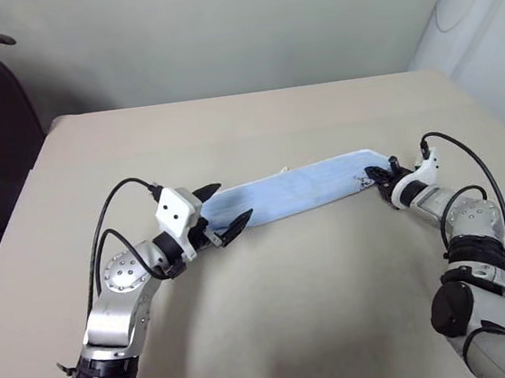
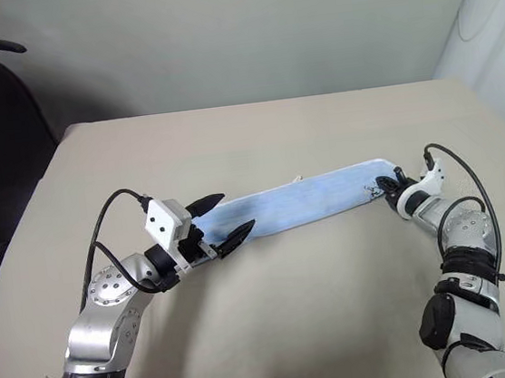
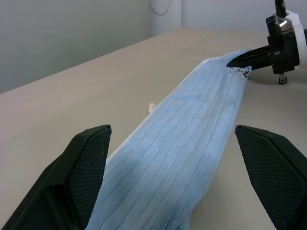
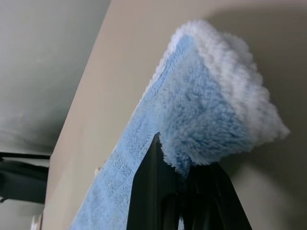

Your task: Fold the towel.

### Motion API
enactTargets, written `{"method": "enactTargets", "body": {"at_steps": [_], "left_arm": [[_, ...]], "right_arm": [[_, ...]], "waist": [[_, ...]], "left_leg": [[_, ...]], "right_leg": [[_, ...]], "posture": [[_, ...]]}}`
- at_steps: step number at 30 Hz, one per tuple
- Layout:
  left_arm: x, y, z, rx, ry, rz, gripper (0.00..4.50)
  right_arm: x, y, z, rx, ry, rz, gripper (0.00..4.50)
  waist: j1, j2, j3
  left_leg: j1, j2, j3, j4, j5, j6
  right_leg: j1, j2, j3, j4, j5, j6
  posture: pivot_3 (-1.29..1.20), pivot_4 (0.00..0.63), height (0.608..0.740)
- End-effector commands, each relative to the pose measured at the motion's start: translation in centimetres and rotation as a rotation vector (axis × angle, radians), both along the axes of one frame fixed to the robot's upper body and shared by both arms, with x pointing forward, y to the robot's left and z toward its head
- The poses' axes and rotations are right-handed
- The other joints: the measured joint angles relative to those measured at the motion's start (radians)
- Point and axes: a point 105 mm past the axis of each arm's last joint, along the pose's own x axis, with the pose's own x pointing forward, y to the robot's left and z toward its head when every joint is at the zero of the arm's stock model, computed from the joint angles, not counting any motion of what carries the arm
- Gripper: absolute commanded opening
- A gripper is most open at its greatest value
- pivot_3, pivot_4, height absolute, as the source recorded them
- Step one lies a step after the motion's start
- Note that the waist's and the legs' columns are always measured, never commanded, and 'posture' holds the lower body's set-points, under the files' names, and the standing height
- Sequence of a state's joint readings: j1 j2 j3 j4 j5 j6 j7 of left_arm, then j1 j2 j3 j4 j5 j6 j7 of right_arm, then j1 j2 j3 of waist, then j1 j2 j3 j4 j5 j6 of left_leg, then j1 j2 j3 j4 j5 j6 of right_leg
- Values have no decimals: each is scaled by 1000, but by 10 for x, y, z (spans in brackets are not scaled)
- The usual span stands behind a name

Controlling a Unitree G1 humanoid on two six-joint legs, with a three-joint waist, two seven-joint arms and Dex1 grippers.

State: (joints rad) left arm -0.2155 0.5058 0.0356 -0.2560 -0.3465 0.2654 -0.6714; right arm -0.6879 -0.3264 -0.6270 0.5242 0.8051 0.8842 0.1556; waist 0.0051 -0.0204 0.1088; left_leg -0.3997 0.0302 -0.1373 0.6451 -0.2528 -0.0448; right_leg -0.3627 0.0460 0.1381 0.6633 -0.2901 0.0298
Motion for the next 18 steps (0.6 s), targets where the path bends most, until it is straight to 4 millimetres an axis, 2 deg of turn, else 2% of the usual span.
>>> {"method": "enactTargets", "body": {"at_steps": [1, 8, 11, 14, 18], "left_arm": [[-4, -2, 11, -6, -51, -6, 4500], [-4, 3, 9, -5, -43, 7, 4500], [-3, 3, 9, -5, -40, 7, 4500], [-2, 1, 9, -3, -38, 3, 4500], [-1, 1, 10, -3, -39, 0, 4500]], "right_arm": [[-6, -36, 21, -174, -93, -69, 35], [-12, -63, 40, -421, -166, -55, 35], [-10, -59, 56, -549, -240, -13, 35], [-10, -36, 74, -762, -365, 117, 35], [-22, 7, 78, -1297, -587, 420, 35]], "waist": [[10, 1, 0], [6, 3, 2], [4, 4, 2], [3, 5, 3], [5, 5, 3]], "left_leg": [[0, 0, 0, 0, 0, 0], [-2, 0, 2, -2, 1, -3], [-2, 1, 2, -2, 1, -2], [-2, 1, 3, -2, 1, -2], [-2, 1, 2, -2, 0, -1]], "right_leg": [[0, 0, 0, 0, 0, 0], [-3, 0, 1, 0, 0, 0], [-3, 0, 1, 0, 0, 0], [-4, 0, 2, 0, 0, 0], [-3, 0, 1, 0, 0, 0]], "posture": [[0, 150, 740], [0, 150, 740], [0, 150, 740], [0, 150, 740], [0, 150, 740]]}}
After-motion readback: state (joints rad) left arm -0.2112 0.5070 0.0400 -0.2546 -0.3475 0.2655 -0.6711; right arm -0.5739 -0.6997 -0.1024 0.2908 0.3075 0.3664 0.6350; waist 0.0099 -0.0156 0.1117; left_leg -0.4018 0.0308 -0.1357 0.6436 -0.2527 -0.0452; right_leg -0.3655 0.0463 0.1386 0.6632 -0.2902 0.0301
